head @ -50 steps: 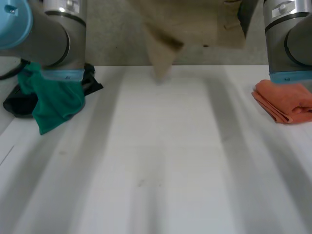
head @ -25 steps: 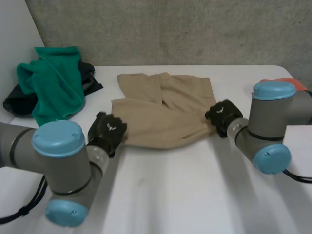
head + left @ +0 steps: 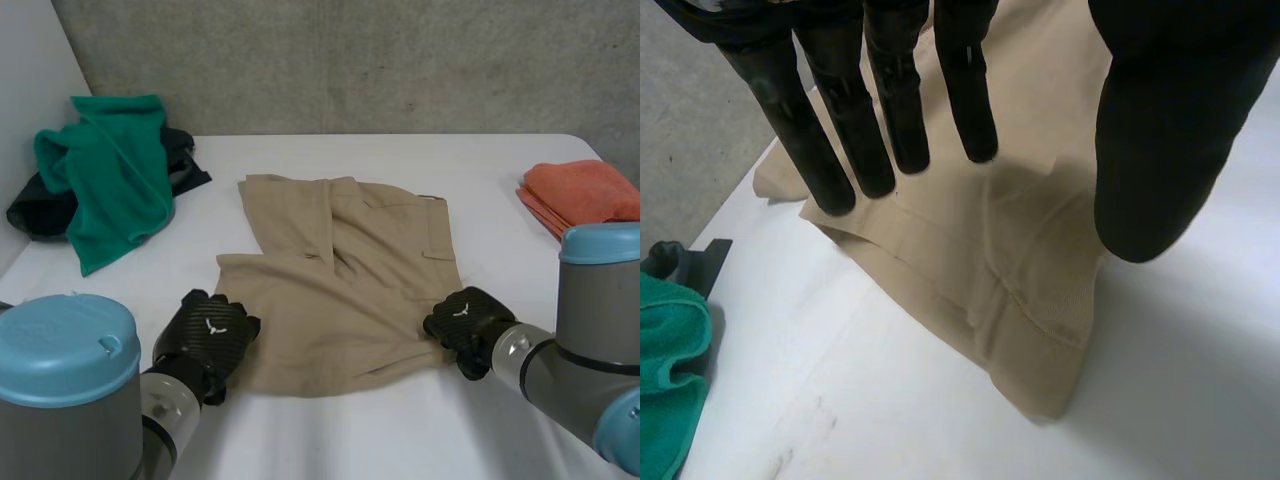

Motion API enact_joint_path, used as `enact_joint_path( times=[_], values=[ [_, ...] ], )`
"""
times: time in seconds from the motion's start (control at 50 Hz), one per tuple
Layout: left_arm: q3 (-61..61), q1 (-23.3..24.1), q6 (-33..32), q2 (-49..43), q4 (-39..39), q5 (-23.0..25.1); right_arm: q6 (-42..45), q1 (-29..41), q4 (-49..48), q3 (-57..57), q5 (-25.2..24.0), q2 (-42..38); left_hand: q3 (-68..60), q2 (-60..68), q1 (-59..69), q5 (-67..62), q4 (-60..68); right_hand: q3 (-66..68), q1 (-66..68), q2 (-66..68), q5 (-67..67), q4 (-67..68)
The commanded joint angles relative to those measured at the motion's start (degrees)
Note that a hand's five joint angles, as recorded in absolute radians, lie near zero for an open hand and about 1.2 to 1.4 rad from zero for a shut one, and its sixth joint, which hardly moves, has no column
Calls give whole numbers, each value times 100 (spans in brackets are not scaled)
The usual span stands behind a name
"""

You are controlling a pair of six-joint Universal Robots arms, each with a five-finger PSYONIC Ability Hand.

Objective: Fold the laundry.

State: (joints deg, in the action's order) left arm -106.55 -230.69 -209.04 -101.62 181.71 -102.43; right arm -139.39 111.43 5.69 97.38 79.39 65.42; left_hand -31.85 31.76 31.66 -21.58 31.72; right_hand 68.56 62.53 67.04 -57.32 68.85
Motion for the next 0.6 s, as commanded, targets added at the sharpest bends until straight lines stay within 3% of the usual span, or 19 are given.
enact_joint_path(
  times=[0.02,0.12,0.36,0.42,0.44,0.46,0.6],
  values=[
    [-93,-229,-31,98,-100,161,-88,-7,-243,150,-11,261,-23,32,42,-50,36,1144,1747,1296,-1268,1115],
    [-322,-564,-22,98,-92,338,-211,11,-349,185,6,261,-40,49,59,-67,53,1144,1747,1296,-1268,1115],
    [-604,-626,22,-182,769,487,-325,-7,-367,229,6,252,-645,654,664,-671,658,1144,1747,1296,-1268,1115],
    [-560,-635,22,-455,945,663,-492,-7,-375,238,-2,261,-2221,2230,2240,-2248,2234,-758,-155,-606,634,-787],
    [-542,-644,22,-508,972,715,-605,-7,-367,238,-20,278,-2993,3002,3012,-3019,3006,-3166,-2562,-3014,3042,-3194],
    [-490,-661,4,-587,1007,803,-659,-16,-349,238,-20,296,-4716,4725,4735,-4742,4729,-4072,-3469,-3920,3949,-4101],
    [-147,-933,48,-588,972,839,-1028,-489,-69,229,-11,1076,-4815,4824,4834,-4842,4828,-4486,-3882,-4334,4362,-4514]
  ],
)
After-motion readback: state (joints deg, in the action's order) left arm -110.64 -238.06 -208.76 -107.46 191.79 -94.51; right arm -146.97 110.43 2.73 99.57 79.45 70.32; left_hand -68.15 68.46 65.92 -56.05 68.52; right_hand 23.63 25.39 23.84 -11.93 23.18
